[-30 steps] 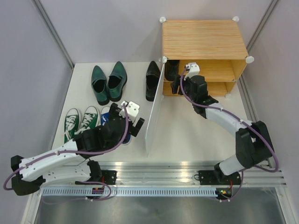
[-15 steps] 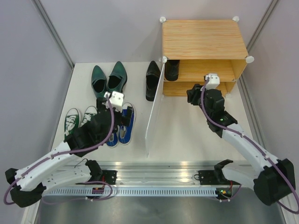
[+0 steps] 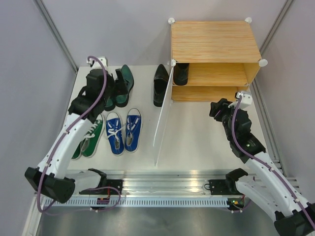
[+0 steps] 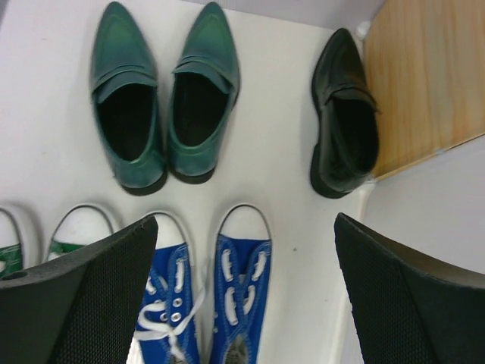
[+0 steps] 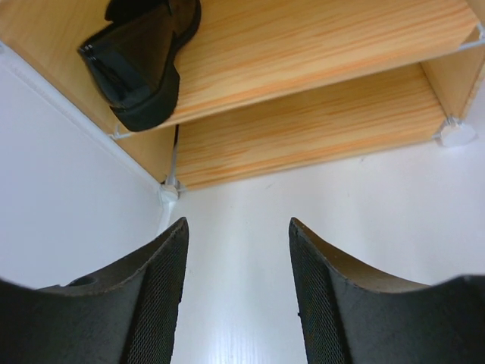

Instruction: Place and organize the shoes in the shoe cabinet

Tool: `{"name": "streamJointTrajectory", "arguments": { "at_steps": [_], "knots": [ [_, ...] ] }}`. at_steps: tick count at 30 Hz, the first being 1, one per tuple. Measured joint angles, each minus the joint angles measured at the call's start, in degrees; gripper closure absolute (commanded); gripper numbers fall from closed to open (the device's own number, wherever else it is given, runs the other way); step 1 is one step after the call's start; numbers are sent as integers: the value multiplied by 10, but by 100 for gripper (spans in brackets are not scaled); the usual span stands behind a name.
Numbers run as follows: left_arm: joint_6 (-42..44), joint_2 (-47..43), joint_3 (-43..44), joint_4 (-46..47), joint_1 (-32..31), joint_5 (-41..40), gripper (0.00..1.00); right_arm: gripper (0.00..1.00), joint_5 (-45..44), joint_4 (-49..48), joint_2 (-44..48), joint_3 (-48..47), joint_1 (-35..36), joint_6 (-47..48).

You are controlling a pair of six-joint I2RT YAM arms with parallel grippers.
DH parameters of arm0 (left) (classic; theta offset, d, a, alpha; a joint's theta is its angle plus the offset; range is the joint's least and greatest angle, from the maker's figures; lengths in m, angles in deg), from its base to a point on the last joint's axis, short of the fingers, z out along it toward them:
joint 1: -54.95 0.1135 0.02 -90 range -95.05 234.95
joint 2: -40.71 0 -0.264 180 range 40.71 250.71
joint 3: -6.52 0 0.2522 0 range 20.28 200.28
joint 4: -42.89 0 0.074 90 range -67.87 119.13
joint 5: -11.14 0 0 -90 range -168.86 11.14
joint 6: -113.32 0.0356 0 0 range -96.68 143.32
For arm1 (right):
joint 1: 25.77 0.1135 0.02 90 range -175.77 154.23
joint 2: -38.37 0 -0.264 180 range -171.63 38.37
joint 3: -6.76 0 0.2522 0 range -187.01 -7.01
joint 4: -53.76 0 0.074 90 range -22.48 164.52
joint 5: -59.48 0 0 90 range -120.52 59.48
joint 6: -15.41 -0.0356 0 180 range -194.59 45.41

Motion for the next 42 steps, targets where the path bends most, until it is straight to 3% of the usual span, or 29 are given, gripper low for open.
{"name": "streamJointTrajectory", "arguments": {
  "at_steps": [5, 9, 20, 28, 31, 34, 35, 37, 38, 40, 41, 42],
  "knots": [
    [-23, 107, 111, -1, 7, 56, 0, 39, -4, 16, 3, 17, 0, -13],
    [-43, 210, 181, 15, 11, 115, 0, 31, -13, 18, 4, 25, 0, -25],
    [-86, 464, 255, 55, 14, 256, 5, 25, -1, 24, -2, 30, 0, -42],
    [-107, 618, 330, 70, 14, 308, 15, 25, 2, 30, -4, 30, 0, -42],
    [-115, 645, 337, 71, 14, 316, 23, 25, 2, 30, -5, 30, 0, -42],
    [-122, 650, 338, 73, 14, 317, 37, 25, 2, 31, -9, 30, 0, -42],
    [-122, 650, 339, 75, 14, 316, 50, 25, 2, 32, -12, 30, 0, -42],
    [-127, 650, 342, 83, 14, 318, 62, 25, 6, 32, -19, 30, 0, -42],
    [-127, 650, 342, 85, 14, 318, 76, 25, 8, 33, -21, 30, 0, -42],
    [-129, 650, 342, 81, 16, 313, 86, 25, 11, 34, -23, 30, 0, -41],
    [-130, 650, 342, 82, 20, 312, 97, 25, 12, 34, -23, 30, 0, -42],
    [-130, 649, 342, 83, 24, 313, 98, 25, 12, 34, -22, 30, 0, -42]
  ]
}}
